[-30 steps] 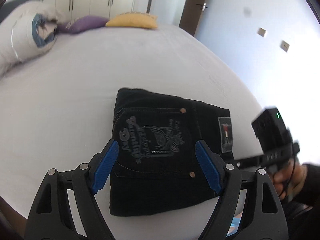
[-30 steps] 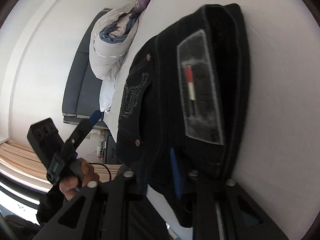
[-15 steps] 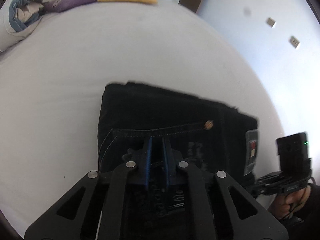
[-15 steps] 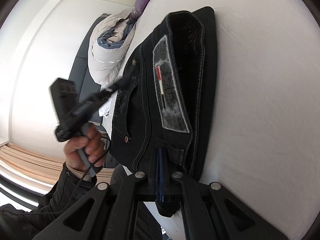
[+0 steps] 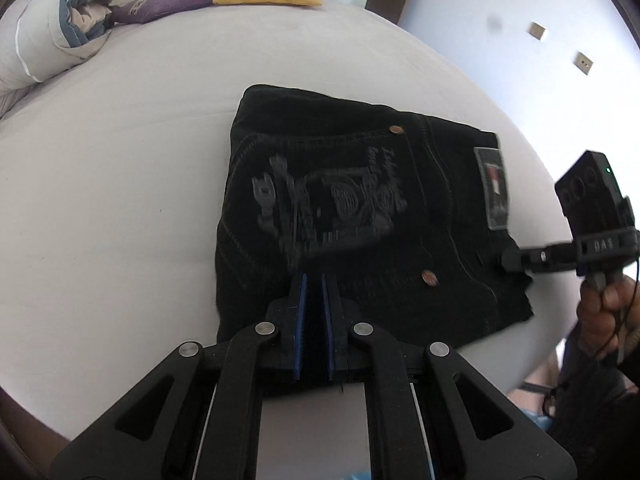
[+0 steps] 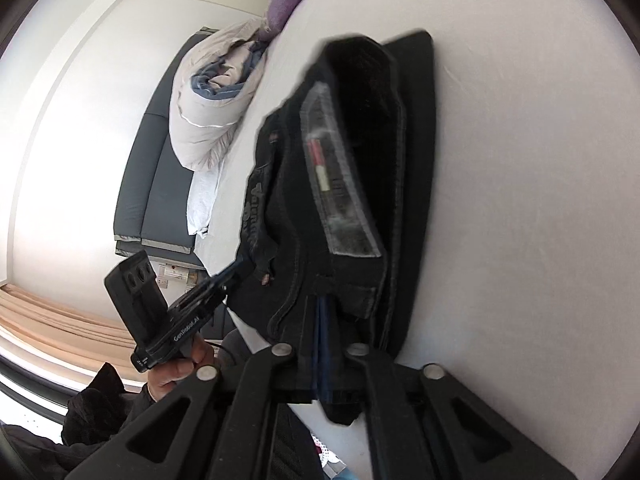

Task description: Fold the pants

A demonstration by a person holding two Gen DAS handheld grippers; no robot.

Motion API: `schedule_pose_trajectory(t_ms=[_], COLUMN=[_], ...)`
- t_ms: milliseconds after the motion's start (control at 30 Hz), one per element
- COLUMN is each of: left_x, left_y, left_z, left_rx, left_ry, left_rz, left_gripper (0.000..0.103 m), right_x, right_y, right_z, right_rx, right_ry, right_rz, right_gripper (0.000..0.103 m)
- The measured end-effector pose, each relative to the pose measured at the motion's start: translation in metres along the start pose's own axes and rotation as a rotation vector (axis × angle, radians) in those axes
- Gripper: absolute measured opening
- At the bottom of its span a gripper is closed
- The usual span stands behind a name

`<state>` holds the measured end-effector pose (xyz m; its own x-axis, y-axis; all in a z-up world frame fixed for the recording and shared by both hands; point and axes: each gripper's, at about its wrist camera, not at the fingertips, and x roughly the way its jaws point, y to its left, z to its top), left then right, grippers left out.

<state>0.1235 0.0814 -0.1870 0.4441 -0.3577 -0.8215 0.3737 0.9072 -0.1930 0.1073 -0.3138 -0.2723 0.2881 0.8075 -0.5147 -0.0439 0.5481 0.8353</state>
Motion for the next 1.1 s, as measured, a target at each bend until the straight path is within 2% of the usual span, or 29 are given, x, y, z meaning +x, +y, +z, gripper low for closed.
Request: schedule_pose_trajectory(t_ms=[33, 67, 100, 133, 200, 300, 367, 400, 433, 500, 533, 600, 667, 800, 867, 900, 933, 967, 1000, 1100], left_x=[-0.008, -0.019, -0.028, -0.033, -0.032, -0.016, 0.003, 0.013, 0.020, 0.028, 0.030, 0.033, 0.037, 0.066, 0.072, 0.073, 0.073, 0.073, 0.072, 0.071], left_y=[0.004, 0.012, 0.021, 0.033, 0.058, 0.079, 0.086, 0.091, 0.097, 0.099, 0.099, 0.096, 0.093, 0.083, 0.079, 0.075, 0.072, 0.069, 0.066, 0.056], left_z=[0.000, 0.003, 0.008, 0.014, 0.028, 0.040, 0.057, 0.060, 0.062, 0.065, 0.067, 0.069, 0.072, 0.071, 0.071, 0.072, 0.073, 0.072, 0.073, 0.073], left_rx=[-0.007, -0.020, -0.034, -0.060, -0.134, -0.190, -0.204, -0.220, -0.240, -0.261, -0.260, -0.241, -0.206, -0.165, -0.155, -0.149, -0.145, -0.141, -0.144, -0.138], left_ry=[-0.009, -0.033, -0.057, -0.078, -0.081, -0.045, 0.013, 0.038, 0.057, 0.069, 0.065, 0.092, 0.130, 0.240, 0.249, 0.248, 0.248, 0.250, 0.254, 0.245], left_rz=[0.002, 0.017, 0.023, 0.012, -0.034, -0.071, -0.094, -0.138, -0.177, -0.210, -0.240, -0.265, -0.261, -0.170, -0.149, -0.140, -0.141, -0.156, -0.174, -0.135], left_gripper=[0.007, 0.007, 0.008, 0.008, 0.009, 0.011, 0.017, 0.026, 0.049, 0.085, 0.086, 0.086, 0.086, 0.084, 0.084, 0.080, 0.065, 0.055, 0.040, 0.036], right_x=[-0.012, -0.021, -0.037, -0.046, -0.063, -0.062, -0.056, -0.052, -0.048, -0.040, -0.036, -0.029, -0.020, -0.011, -0.005, -0.003, -0.001, 0.003, 0.004, 0.007], right_y=[0.005, 0.007, 0.008, 0.006, -0.002, -0.020, -0.024, -0.023, -0.022, -0.020, -0.019, -0.016, -0.012, -0.008, -0.005, -0.004, -0.004, -0.007, -0.009, -0.006], right_z=[0.000, -0.001, 0.000, 0.001, 0.007, 0.018, 0.022, 0.025, 0.026, 0.030, 0.032, 0.037, 0.042, 0.048, 0.051, 0.053, 0.054, 0.055, 0.056, 0.058], right_rx=[-0.011, -0.013, -0.003, 0.007, 0.035, 0.107, 0.121, 0.118, 0.114, 0.105, 0.109, 0.101, 0.103, 0.123, 0.132, 0.133, 0.139, 0.155, 0.168, 0.151], right_ry=[-0.026, -0.051, -0.100, -0.134, -0.200, -0.193, -0.186, -0.180, -0.175, -0.151, -0.136, -0.114, -0.094, -0.061, -0.050, -0.048, -0.042, -0.029, -0.029, -0.038], right_rz=[0.008, 0.020, 0.027, 0.014, -0.020, -0.064, -0.086, -0.090, -0.092, -0.119, -0.139, -0.154, -0.185, -0.225, -0.248, -0.247, -0.242, -0.242, -0.239, -0.245], right_gripper=[0.027, 0.054, 0.074, 0.081, 0.084, 0.084, 0.084, 0.084, 0.084, 0.084, 0.084, 0.084, 0.085, 0.085, 0.082, 0.070, 0.062, 0.053, 0.051, 0.039])
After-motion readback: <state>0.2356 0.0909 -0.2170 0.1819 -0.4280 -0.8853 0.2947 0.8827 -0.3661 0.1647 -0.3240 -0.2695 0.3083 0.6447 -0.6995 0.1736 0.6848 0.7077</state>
